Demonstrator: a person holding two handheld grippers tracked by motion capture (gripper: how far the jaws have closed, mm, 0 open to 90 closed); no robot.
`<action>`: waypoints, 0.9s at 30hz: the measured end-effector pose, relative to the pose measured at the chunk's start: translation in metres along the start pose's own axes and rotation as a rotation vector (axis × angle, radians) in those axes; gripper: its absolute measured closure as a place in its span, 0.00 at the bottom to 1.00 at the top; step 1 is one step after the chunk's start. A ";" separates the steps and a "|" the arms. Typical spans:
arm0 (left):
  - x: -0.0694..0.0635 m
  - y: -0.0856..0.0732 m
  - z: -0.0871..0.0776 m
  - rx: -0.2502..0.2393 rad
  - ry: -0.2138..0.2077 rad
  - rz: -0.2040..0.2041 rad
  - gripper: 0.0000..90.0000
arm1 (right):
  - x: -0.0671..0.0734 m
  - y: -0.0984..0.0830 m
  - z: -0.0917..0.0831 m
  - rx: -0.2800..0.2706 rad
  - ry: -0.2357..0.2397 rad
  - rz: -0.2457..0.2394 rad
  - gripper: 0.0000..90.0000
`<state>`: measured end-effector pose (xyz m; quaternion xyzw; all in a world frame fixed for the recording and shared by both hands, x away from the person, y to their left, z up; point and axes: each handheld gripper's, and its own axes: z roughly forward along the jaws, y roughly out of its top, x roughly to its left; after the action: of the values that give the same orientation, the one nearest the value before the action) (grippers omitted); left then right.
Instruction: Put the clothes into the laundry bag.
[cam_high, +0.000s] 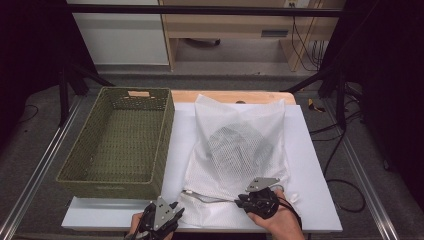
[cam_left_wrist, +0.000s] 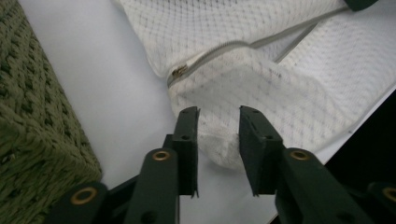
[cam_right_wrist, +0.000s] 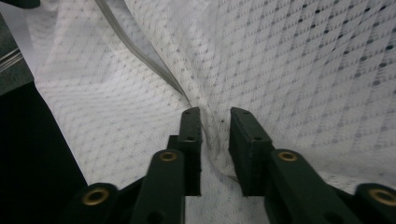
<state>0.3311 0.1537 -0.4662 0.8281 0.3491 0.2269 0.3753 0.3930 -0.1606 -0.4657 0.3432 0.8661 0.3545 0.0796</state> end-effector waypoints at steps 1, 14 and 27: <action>0.000 0.001 0.000 -0.007 0.001 -0.002 0.71 | 0.000 0.001 -0.001 -0.017 0.001 -0.008 0.75; -0.002 0.008 0.000 -0.086 -0.034 -0.018 0.30 | 0.004 0.015 -0.015 -0.171 -0.060 -0.009 0.32; -0.004 0.011 0.003 -0.106 -0.049 -0.064 0.17 | 0.006 0.030 -0.023 -0.333 -0.185 0.001 0.13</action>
<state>0.3352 0.1443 -0.4601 0.8009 0.3537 0.2125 0.4340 0.3961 -0.1543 -0.4286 0.3569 0.7844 0.4598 0.2143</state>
